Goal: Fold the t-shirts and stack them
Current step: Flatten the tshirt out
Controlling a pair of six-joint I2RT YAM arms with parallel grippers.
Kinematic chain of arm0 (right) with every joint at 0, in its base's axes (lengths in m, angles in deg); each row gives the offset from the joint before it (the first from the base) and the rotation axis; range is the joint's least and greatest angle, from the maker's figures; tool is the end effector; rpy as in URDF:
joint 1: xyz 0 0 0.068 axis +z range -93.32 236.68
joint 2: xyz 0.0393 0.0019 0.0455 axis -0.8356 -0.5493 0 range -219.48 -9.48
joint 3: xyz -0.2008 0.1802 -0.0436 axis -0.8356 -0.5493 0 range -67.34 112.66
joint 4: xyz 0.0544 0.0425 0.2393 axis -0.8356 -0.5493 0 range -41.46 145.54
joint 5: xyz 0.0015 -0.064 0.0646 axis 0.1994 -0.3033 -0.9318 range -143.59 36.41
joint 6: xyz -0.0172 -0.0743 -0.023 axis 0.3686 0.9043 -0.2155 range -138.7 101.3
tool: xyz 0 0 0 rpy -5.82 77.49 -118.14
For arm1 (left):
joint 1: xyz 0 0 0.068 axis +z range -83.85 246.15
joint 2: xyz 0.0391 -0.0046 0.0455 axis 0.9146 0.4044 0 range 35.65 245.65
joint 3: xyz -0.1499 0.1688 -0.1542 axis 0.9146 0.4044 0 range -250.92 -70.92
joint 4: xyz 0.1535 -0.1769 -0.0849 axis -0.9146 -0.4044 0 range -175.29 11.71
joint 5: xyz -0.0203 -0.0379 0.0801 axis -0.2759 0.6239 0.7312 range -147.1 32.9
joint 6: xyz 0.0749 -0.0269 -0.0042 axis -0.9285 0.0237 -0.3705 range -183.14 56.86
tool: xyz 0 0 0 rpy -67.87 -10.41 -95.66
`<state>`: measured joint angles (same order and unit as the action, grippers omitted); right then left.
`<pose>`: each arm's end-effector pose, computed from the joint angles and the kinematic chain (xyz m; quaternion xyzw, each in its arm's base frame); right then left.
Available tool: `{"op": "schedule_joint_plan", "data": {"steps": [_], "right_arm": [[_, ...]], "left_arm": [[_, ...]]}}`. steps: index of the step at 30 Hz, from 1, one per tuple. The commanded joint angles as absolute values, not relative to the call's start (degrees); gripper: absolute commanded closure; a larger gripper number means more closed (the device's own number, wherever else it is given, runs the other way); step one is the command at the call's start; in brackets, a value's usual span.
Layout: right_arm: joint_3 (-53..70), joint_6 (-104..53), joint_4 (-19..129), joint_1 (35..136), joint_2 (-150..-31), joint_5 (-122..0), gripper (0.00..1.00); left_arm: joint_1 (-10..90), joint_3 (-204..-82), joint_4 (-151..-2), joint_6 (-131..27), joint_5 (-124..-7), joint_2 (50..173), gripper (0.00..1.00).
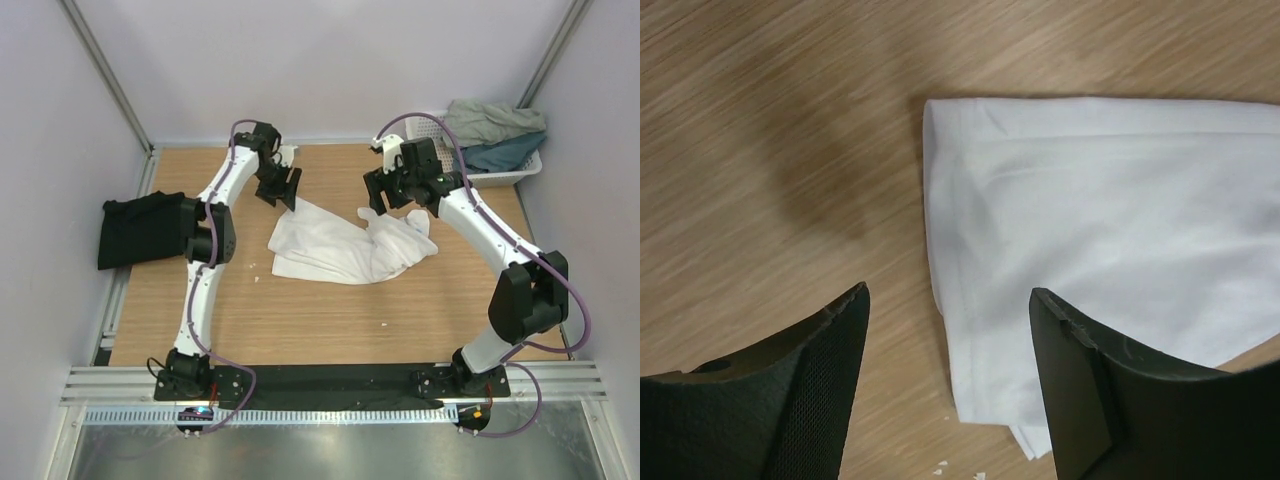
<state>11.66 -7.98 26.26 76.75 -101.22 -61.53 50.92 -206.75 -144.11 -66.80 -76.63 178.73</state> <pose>0.3468 0.1368 0.2903 -0.2691 0.8712 0.0961 0.3991 0.4855 -0.1559 0.1700 0.1845 0.9575 -0.1815 0.1274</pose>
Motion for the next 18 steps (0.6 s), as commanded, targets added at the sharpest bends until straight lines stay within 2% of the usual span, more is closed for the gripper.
{"op": "schedule_joint_plan", "data": {"steps": [1,8,14,18], "right_arm": [[11.67,-7.01,28.82,76.80,-99.04,-60.18,0.21],[11.85,-6.92,29.26,76.72,-99.57,-59.74,0.21],[11.59,-6.48,29.26,76.80,-99.66,-59.30,0.21],[10.97,-6.48,29.78,76.72,-99.48,-58.95,0.20]], "left_arm": [[51.29,-209.61,-143.60,-68.14,-77.58,183.30,0.34],[51.21,-217.08,-140.00,-68.67,-76.62,189.71,0.34],[50.86,-217.18,-138.94,-68.41,-77.84,190.60,0.34],[50.42,-216.29,-139.11,-67.88,-79.42,190.51,0.38]]}}
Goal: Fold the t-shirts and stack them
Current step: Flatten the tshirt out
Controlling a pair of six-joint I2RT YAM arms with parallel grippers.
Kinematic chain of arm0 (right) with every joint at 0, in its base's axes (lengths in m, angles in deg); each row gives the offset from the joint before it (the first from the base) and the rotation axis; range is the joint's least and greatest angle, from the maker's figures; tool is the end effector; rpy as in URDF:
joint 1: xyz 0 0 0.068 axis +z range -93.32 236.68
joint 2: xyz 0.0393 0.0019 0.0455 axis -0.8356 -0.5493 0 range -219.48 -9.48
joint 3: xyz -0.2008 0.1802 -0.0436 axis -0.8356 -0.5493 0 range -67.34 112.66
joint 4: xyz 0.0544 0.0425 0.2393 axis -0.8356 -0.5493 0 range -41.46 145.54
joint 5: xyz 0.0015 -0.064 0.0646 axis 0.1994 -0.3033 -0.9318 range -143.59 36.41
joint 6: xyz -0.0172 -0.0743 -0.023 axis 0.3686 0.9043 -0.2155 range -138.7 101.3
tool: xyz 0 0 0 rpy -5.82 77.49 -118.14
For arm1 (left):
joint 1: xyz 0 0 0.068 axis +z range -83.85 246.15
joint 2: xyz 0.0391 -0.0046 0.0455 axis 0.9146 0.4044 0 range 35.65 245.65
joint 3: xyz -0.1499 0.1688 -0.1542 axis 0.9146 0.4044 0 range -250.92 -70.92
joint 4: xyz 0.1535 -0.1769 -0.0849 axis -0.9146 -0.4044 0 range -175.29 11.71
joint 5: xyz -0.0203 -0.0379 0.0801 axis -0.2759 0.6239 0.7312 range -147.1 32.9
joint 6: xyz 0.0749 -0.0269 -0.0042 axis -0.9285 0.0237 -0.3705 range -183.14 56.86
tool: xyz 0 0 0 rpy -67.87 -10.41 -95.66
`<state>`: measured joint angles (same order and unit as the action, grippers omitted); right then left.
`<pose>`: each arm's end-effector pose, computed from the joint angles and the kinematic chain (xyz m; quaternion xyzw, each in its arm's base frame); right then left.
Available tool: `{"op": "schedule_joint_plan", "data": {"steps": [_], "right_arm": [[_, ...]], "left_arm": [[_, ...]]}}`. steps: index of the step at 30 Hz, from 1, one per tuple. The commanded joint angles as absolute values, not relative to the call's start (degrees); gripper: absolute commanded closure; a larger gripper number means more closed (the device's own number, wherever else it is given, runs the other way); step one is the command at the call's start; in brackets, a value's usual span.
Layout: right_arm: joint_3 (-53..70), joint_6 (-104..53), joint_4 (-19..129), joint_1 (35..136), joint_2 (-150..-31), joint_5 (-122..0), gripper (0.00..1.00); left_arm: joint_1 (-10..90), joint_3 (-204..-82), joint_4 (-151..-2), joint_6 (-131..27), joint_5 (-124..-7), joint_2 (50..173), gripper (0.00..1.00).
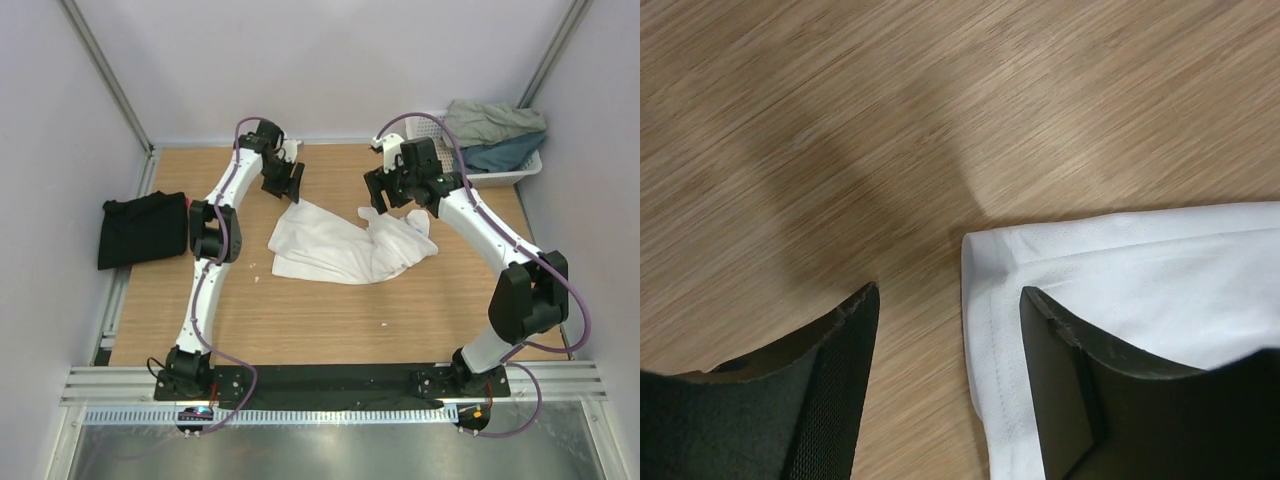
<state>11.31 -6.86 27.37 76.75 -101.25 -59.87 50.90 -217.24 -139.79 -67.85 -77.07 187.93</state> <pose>0.3490 0.1355 0.2899 -0.2717 0.8684 0.0794 0.4072 0.5188 -0.1657 0.1442 0.2007 0.9454 -0.1870 0.1760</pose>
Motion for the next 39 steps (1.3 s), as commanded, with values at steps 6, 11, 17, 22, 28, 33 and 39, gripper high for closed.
{"op": "schedule_joint_plan", "data": {"steps": [6,11,17,22,28,33,39], "right_arm": [[10.62,-6.13,29.96,76.72,-99.48,-58.25,0.20],[9.74,-5.78,30.22,76.80,-98.95,-57.90,0.20],[7.72,-5.25,30.84,76.80,-97.02,-56.76,0.20],[5.08,-4.20,31.54,76.11,-94.74,-54.47,0.20],[2.62,-4.72,32.07,74.17,-91.31,-54.64,0.20],[0.95,-4.99,31.81,73.82,-89.03,-55.43,0.20],[0.42,-5.25,30.84,73.73,-86.30,-55.96,0.20]], "left_arm": [[48.75,-216.21,-138.59,-66.83,-80.74,191.47,0.51],[47.87,-216.20,-138.76,-67.62,-81.18,191.56,0.70],[48.04,-214.89,-139.90,-68.50,-79.34,189.11,1.00],[48.39,-211.73,-141.40,-69.02,-80.04,175.62,1.00],[48.31,-204.18,-143.06,-72.01,-78.55,154.68,1.00],[47.78,-195.04,-152.09,-74.91,-79.42,139.11,1.00],[45.67,-190.63,-163.44,-76.93,-79.95,130.93,1.00]]}}
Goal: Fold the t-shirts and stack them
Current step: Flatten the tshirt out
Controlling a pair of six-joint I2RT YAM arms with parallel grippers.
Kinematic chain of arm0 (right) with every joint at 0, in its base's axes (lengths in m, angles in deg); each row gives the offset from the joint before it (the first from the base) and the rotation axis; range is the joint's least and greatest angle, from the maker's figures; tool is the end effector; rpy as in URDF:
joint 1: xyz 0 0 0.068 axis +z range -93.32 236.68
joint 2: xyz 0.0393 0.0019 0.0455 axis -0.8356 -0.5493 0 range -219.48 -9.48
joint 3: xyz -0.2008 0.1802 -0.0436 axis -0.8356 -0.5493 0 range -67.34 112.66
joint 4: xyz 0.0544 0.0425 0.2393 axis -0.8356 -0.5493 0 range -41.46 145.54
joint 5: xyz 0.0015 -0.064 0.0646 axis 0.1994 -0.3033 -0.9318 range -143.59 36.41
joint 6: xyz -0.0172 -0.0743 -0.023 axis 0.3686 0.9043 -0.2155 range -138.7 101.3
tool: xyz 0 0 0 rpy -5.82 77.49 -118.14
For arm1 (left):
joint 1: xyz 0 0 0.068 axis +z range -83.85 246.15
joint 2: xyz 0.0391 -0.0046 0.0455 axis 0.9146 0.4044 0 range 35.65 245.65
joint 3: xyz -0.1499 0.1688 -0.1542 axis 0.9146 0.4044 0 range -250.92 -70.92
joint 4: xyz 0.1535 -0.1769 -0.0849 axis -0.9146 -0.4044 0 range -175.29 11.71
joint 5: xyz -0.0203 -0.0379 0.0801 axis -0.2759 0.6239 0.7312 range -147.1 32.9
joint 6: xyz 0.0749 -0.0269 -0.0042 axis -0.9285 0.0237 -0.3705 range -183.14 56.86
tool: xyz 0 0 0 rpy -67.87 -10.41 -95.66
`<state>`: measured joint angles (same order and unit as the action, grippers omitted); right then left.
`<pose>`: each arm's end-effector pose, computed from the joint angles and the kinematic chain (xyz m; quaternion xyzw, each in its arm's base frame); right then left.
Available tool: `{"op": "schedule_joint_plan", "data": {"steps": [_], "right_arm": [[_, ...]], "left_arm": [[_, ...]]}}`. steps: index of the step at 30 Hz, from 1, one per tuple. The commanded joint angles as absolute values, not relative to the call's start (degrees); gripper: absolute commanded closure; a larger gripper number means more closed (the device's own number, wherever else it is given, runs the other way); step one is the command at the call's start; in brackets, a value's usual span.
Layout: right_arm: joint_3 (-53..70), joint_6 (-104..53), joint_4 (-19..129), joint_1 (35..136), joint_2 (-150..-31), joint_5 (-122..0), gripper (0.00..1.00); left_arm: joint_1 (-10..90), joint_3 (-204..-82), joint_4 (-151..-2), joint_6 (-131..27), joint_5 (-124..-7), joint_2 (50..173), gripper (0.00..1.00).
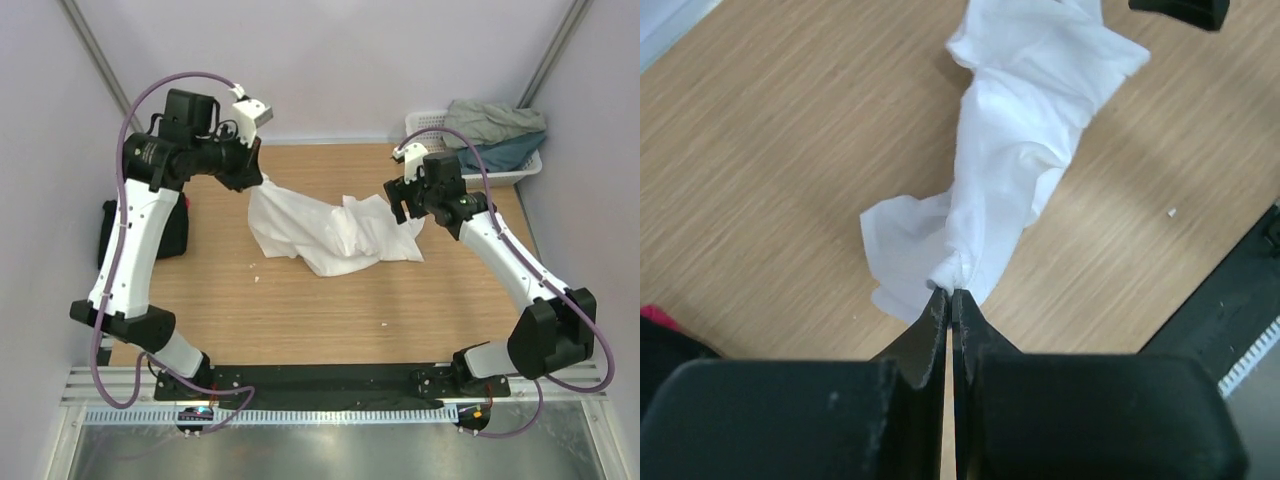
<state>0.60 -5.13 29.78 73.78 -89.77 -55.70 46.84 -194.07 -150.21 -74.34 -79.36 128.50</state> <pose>0.3115 0.0985 0.2953 -0.2455 0.8649 0.0301 0.4368 0.2801 -0.1256 0.4551 0.3118 0.8427 -0.2041 0.3886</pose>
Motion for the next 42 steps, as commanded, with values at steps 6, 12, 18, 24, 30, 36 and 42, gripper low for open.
{"op": "schedule_joint_plan", "data": {"steps": [6,12,18,24,30,36,42], "right_arm": [[-0.98,-5.86,28.99,73.47,-84.27,-57.63,0.20],[1.99,-6.30,31.19,73.46,-91.71,-59.56,0.20],[17.53,-4.46,30.84,73.55,-108.50,-58.17,0.22],[35.47,-3.93,28.20,73.47,-127.41,-57.98,0.23],[41.72,-2.79,27.68,73.55,-135.68,-56.84,0.24],[45.07,-3.58,22.58,73.55,-140.34,-59.48,0.28],[44.02,-3.32,21.88,73.64,-141.49,-60.53,0.32]], "left_arm": [[44.97,-184.40,-173.56,-75.62,-76.97,125.48,0.67],[45.05,-182.19,-160.95,-73.43,-70.13,125.99,0.19],[46.10,-182.88,-151.86,-69.29,-66.86,133.80,0.20],[48.57,-184.12,-149.22,-66.48,-70.46,139.96,0.24],[49.27,-185.97,-147.99,-65.86,-70.81,141.20,0.24],[49.45,-187.99,-147.73,-65.86,-69.67,142.52,0.24],[49.36,-188.34,-147.64,-66.04,-68.09,142.96,0.24]]}}
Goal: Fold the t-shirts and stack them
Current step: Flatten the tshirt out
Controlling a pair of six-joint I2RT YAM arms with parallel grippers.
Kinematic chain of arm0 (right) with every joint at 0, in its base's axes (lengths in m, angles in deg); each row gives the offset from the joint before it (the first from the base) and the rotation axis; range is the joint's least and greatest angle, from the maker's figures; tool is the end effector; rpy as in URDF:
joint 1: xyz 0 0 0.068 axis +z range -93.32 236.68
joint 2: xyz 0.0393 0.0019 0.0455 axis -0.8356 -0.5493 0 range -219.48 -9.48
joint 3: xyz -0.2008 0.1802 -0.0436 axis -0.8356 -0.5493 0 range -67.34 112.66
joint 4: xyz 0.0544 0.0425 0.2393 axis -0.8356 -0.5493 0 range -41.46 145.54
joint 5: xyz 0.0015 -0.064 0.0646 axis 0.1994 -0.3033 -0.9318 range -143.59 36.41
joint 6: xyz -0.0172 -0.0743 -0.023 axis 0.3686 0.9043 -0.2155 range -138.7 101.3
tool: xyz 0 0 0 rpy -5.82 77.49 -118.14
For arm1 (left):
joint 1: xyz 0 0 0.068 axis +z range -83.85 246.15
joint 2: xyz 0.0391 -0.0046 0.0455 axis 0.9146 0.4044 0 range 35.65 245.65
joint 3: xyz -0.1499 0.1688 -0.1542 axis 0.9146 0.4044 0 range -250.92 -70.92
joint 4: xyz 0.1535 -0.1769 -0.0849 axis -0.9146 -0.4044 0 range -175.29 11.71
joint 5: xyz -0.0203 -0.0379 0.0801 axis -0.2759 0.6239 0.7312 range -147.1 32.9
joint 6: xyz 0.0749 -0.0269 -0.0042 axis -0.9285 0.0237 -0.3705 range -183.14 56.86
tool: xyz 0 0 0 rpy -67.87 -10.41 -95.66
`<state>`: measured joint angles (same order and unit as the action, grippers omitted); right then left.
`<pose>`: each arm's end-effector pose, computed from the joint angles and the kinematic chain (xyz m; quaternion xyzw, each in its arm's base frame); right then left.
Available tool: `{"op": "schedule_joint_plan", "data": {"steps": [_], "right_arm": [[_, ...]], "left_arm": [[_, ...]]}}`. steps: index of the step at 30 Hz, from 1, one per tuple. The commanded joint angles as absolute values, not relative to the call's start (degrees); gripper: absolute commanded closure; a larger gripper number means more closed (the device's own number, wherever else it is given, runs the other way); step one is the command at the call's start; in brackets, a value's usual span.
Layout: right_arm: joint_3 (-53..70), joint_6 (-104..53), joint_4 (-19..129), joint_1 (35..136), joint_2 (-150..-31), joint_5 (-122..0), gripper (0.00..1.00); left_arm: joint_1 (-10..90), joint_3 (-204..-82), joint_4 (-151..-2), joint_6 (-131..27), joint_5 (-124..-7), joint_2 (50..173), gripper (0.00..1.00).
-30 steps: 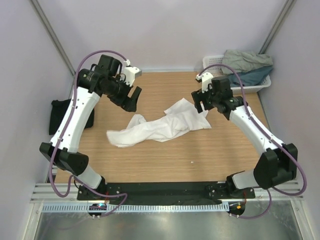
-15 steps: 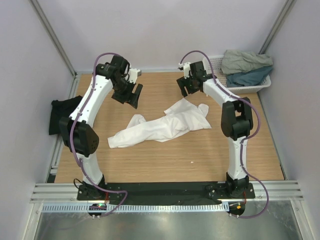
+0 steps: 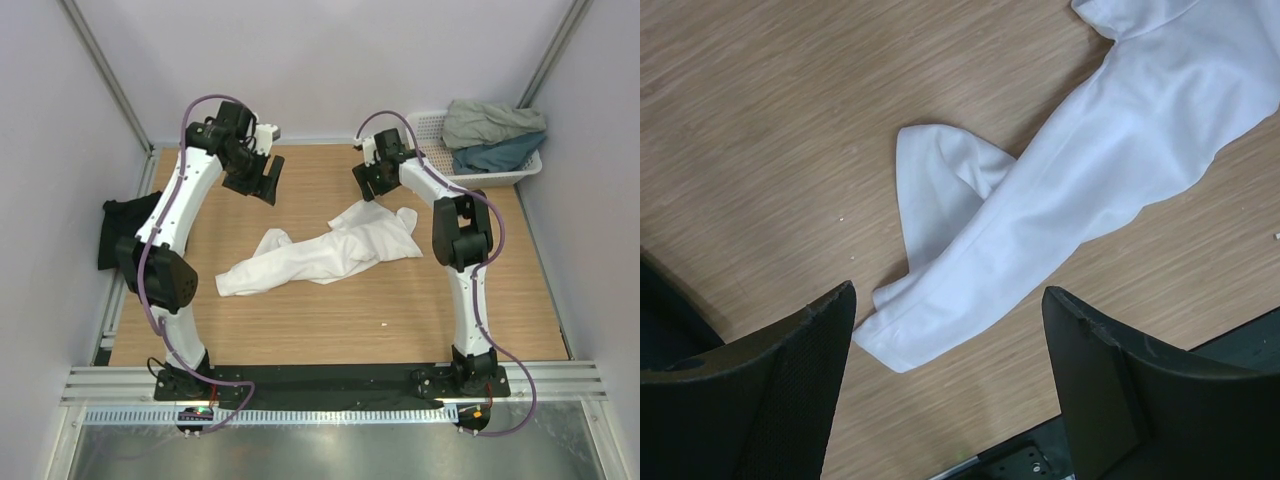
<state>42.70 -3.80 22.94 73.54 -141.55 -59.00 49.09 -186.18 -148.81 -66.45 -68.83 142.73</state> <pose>0.4928 0.1561 0.1625 -0.2741 0.9114 0.0502 0.3027 0.3632 -0.1260 0.3337 0.1948 0.9464 -0.1270 0.2242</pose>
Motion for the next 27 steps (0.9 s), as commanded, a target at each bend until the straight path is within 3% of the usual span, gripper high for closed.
{"op": "schedule_joint_plan", "data": {"steps": [1,9,18,24,25,27], "right_arm": [[43.58,-3.32,21.87,73.64,-141.49,-60.71,0.32],[43.75,-1.39,20.30,74.60,-143.60,-62.47,0.40],[44.98,0.90,19.59,75.22,-144.57,-63.43,0.63],[46.04,2.39,19.07,75.22,-141.16,-62.21,0.89],[45.69,2.48,18.80,75.40,-140.01,-61.51,0.98],[45.07,2.92,16.88,75.75,-136.76,-61.15,0.99]], "left_arm": [[49.45,-188.34,-147.64,-66.04,-68.00,142.96,0.24],[49.45,-188.69,-147.46,-65.95,-67.65,143.49,0.23],[49.36,-189.04,-147.37,-66.04,-66.68,143.49,0.23],[49.45,-191.15,-147.20,-65.86,-66.07,144.63,0.23],[49.36,-191.33,-147.11,-65.69,-65.89,144.89,0.23],[49.36,-191.68,-147.11,-65.51,-65.45,144.81,0.23]]}}
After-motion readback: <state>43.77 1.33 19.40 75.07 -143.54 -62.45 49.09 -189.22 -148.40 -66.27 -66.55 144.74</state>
